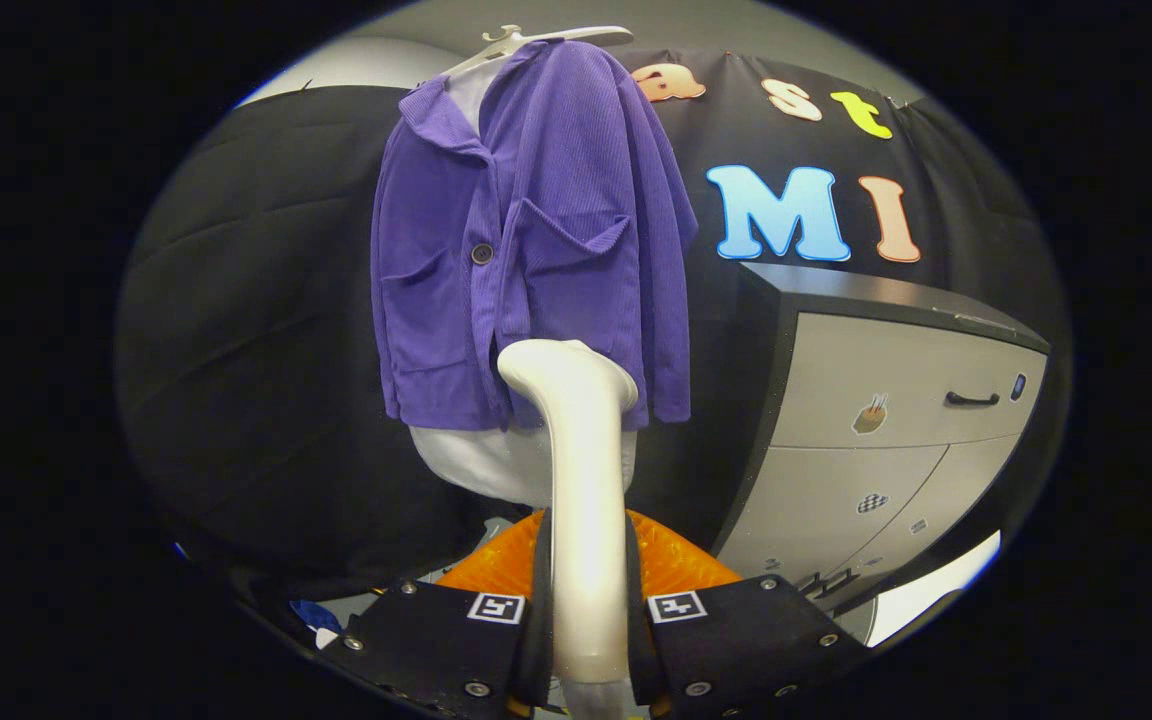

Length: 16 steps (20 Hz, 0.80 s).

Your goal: Iron the clothes twice with a garment steamer, once on the left side and once on the right side.

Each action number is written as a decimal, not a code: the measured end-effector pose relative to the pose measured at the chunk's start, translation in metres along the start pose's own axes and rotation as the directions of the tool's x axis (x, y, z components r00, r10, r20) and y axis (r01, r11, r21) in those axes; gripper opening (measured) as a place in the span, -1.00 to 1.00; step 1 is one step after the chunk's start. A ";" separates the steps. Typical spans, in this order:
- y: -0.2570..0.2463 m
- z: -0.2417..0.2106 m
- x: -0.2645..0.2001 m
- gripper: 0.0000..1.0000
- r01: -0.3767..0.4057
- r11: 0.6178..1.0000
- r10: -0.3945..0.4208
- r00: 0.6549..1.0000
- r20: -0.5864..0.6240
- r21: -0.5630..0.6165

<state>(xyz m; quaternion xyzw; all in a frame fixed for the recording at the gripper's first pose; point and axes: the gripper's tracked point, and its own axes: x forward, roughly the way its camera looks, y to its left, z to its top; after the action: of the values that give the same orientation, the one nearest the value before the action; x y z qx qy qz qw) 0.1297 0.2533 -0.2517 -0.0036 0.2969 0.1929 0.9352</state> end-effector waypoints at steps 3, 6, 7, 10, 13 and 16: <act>-0.001 -0.009 -0.005 -0.39 0.014 1.000 -0.014 1.000 -0.008 0.016; 0.003 0.015 -0.022 -0.39 -0.005 0.999 0.003 0.999 0.035 0.033; 0.004 0.029 -0.029 -0.39 -0.012 0.999 0.010 0.998 0.061 0.036; 0.011 0.078 -0.056 -0.39 -0.038 0.999 0.034 0.986 0.161 0.022; 0.029 0.128 -0.081 -0.39 -0.089 0.996 0.080 0.963 0.257 0.024; 0.050 0.181 -0.105 -0.40 -0.126 0.992 0.119 0.932 0.342 -0.001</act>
<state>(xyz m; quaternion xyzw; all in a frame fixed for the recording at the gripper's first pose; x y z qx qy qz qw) 0.1334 0.2834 -0.0383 0.0581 0.1321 0.2455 0.9586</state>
